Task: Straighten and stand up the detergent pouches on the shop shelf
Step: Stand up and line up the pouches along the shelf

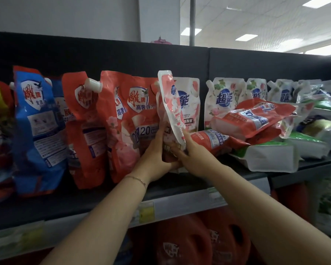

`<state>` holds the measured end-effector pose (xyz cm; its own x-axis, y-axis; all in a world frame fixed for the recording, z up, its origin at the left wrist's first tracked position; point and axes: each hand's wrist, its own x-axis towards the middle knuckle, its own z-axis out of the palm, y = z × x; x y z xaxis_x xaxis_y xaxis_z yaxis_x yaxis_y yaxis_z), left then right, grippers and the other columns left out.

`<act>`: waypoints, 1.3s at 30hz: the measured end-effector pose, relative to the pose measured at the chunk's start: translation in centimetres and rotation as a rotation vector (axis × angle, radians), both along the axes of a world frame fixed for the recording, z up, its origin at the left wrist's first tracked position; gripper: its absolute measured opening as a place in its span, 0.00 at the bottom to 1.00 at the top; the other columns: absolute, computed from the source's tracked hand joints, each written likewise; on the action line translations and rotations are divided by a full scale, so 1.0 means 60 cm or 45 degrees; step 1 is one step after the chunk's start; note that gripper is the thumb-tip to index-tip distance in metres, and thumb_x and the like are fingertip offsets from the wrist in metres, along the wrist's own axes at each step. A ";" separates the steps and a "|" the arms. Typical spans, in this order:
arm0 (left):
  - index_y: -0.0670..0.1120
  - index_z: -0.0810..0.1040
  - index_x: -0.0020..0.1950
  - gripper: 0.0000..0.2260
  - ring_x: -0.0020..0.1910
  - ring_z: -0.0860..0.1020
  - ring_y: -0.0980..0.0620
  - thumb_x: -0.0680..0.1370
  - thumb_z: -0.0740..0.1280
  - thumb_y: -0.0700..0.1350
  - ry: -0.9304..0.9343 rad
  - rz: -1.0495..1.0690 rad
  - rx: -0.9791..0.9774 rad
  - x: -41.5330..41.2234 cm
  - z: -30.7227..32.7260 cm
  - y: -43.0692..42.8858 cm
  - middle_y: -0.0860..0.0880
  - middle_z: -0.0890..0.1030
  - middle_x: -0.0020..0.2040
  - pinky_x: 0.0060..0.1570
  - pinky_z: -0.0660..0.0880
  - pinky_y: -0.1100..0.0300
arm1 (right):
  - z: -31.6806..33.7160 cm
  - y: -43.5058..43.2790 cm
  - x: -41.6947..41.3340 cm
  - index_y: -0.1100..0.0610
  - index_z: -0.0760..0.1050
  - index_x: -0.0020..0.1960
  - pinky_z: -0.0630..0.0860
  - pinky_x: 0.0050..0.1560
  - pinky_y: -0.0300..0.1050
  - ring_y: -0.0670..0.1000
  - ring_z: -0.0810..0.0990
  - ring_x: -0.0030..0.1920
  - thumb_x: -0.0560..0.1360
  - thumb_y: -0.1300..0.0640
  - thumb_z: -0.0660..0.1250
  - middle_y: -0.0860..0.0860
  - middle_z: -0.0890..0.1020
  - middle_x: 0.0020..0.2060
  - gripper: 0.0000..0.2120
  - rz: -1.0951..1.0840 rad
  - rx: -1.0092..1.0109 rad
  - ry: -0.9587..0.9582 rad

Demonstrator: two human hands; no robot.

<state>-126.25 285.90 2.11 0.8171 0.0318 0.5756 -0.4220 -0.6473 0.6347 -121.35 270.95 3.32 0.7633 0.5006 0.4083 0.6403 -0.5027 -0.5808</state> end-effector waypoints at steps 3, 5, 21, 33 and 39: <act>0.68 0.42 0.75 0.54 0.75 0.60 0.55 0.64 0.79 0.53 -0.002 -0.001 0.002 0.001 0.001 0.000 0.55 0.61 0.77 0.72 0.63 0.46 | -0.016 0.001 -0.007 0.42 0.40 0.79 0.72 0.65 0.56 0.56 0.71 0.70 0.80 0.36 0.53 0.52 0.65 0.75 0.34 -0.042 0.044 -0.066; 0.68 0.43 0.75 0.53 0.75 0.60 0.55 0.64 0.78 0.53 -0.007 0.005 0.017 0.002 0.001 0.000 0.55 0.61 0.77 0.72 0.63 0.46 | -0.024 0.000 -0.011 0.42 0.43 0.79 0.74 0.62 0.55 0.56 0.72 0.68 0.80 0.37 0.53 0.51 0.66 0.75 0.32 -0.069 0.089 -0.135; 0.66 0.44 0.75 0.50 0.72 0.64 0.61 0.66 0.78 0.51 0.017 0.126 0.086 0.001 0.007 -0.007 0.61 0.64 0.73 0.69 0.63 0.62 | -0.020 -0.008 0.001 0.47 0.49 0.79 0.74 0.59 0.50 0.52 0.73 0.65 0.80 0.43 0.59 0.49 0.70 0.70 0.32 0.017 0.170 -0.186; 0.85 0.41 0.59 0.51 0.63 0.58 0.82 0.69 0.77 0.44 -0.008 0.292 0.213 -0.009 0.008 -0.013 0.76 0.59 0.64 0.58 0.59 0.82 | -0.029 -0.007 0.009 0.46 0.51 0.78 0.74 0.60 0.55 0.51 0.72 0.65 0.77 0.38 0.60 0.47 0.70 0.70 0.34 0.143 0.297 -0.136; 0.73 0.45 0.69 0.49 0.65 0.61 0.79 0.69 0.77 0.42 0.021 0.279 0.192 -0.013 0.004 -0.014 0.83 0.62 0.62 0.60 0.60 0.80 | -0.026 -0.004 0.005 0.47 0.51 0.79 0.70 0.66 0.55 0.51 0.69 0.68 0.77 0.43 0.62 0.48 0.67 0.72 0.34 0.139 0.269 -0.104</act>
